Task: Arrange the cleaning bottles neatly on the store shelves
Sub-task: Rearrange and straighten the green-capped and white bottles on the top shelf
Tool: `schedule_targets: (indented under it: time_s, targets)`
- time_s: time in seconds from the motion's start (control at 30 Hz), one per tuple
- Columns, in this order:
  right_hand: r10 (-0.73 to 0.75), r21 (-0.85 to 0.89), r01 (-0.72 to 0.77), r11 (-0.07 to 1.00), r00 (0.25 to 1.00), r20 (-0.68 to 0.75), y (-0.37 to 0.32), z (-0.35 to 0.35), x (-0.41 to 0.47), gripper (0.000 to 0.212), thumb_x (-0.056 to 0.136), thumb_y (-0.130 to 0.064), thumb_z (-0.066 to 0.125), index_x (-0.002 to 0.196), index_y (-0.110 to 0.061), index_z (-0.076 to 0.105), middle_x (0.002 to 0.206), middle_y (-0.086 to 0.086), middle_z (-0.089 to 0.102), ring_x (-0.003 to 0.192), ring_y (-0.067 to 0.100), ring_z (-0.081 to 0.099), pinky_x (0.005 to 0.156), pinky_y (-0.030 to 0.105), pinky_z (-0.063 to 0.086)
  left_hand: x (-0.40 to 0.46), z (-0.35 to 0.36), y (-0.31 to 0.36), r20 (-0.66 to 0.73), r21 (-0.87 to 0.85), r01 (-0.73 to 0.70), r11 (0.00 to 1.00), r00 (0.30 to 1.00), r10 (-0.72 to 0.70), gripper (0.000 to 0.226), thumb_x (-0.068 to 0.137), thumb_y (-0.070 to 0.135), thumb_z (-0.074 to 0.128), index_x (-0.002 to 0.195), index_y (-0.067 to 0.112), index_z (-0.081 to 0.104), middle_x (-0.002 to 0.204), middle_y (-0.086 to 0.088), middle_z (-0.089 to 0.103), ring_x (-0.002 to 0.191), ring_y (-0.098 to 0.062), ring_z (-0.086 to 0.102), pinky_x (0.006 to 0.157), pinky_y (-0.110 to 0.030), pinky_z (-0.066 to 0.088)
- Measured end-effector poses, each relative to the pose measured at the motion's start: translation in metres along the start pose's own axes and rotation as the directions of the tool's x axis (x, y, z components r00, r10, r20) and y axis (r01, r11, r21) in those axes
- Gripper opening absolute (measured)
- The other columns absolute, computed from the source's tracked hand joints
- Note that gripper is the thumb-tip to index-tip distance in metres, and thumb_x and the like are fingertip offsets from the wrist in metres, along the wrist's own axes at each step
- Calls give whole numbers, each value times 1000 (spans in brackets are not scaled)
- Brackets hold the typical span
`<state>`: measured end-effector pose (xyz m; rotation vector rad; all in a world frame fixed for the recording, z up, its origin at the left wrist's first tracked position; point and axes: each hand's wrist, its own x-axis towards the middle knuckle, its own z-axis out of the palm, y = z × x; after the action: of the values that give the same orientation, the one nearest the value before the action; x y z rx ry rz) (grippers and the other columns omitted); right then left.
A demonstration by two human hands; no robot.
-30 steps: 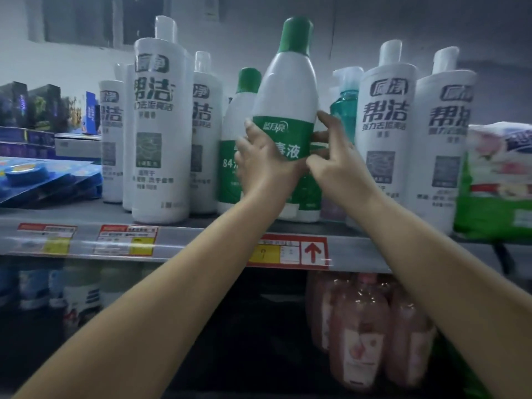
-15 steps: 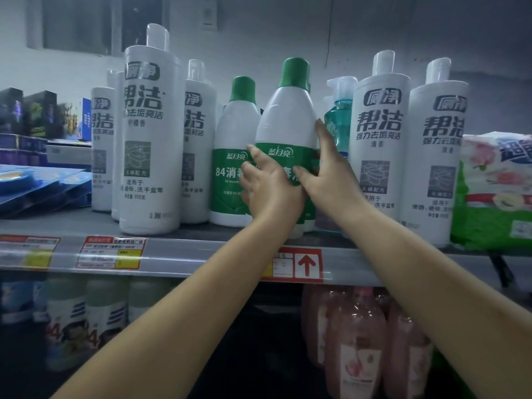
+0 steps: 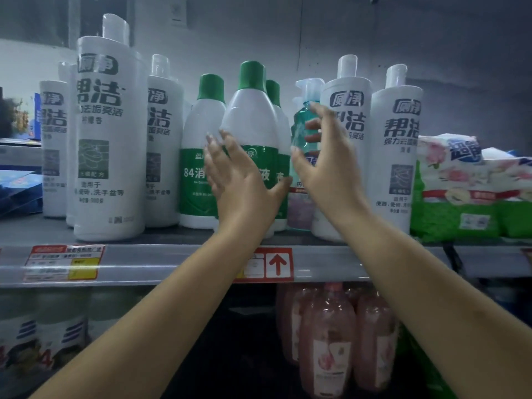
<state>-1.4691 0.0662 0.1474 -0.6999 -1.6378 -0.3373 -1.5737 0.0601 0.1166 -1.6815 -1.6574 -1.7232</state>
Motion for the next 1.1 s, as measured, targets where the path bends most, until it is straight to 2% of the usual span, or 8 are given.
schedule_targets:
  time_s: [0.1, 0.2, 0.3, 0.37, 0.47, 0.63, 0.8, 1.1]
  targets:
    - [-42, -73, 30, 997, 984, -174, 12, -22, 5, 44, 85, -7, 58, 126, -4, 43, 110, 8, 55, 98, 13, 52, 87, 28, 50, -6, 9, 13, -70, -47, -276, 960, 960, 272, 94, 83, 29, 63, 146, 10, -5, 156, -10, -3, 143, -22, -5, 111, -28, -2]
    - [81, -104, -104, 989, 975, -207, 26, -41, 9, 46, 86, -11, 59, 127, -5, 40, 116, 9, 54, 101, 10, 47, 85, 18, 44, -13, 21, 35, 41, -124, -381, 916, 920, 389, 81, 85, 25, 59, 146, 10, 7, 152, -9, 17, 140, -21, 17, 115, -31, 18]
    - [276, -113, -286, 951, 956, -100, 36, -50, 7, 54, 89, -22, 56, 135, -9, 31, 133, 8, 46, 116, 17, 46, 93, 24, 39, -4, 37, 45, 204, -191, -248, 950, 937, 285, 86, 81, 34, 65, 144, 11, 12, 141, -9, 32, 128, -23, 37, 105, -35, 37]
    - [367, -127, -366, 922, 930, -19, 41, -52, 6, 57, 91, -26, 53, 139, -10, 27, 138, 8, 43, 119, 17, 44, 87, 21, 33, 2, 42, 53, 294, -291, -99, 952, 937, 187, 72, 77, 39, 68, 132, 14, 29, 122, -5, 49, 107, -20, 55, 83, -33, 51]
    - [477, -105, -468, 877, 876, 79, 45, -49, 6, 53, 91, -25, 53, 135, -6, 32, 134, 14, 47, 118, 24, 48, 86, 23, 34, 9, 49, 61, 407, -348, 72, 935, 910, 82, 51, 76, 38, 68, 109, 16, 36, 97, 1, 56, 79, -13, 58, 58, -26, 47]
    - [520, -79, -514, 854, 846, 118, 47, -45, 3, 53, 84, -25, 64, 129, -7, 41, 129, 14, 54, 118, 27, 52, 92, 27, 40, 8, 57, 63, 320, -303, 40, 952, 945, 62, 41, 78, 31, 64, 106, 10, 43, 98, -5, 59, 83, -22, 59, 65, -31, 49]
    - [496, -62, -492, 868, 866, 63, 43, -54, 4, 66, 72, -30, 76, 129, -13, 46, 121, 11, 61, 111, 26, 57, 96, 36, 45, 2, 50, 65, 262, -306, -44, 951, 957, 128, 43, 76, 34, 65, 102, 9, 41, 84, 2, 54, 68, -15, 53, 53, -27, 42]
    - [331, -57, -335, 940, 941, -73, 3, -75, 20, 60, 74, -37, 74, 126, -23, 48, 111, 0, 65, 103, 19, 60, 82, 28, 44, 13, 9, 83, 123, -331, -168, 928, 968, 219, 44, 73, 38, 67, 99, 15, 40, 98, -1, 59, 81, -21, 59, 63, -35, 50]
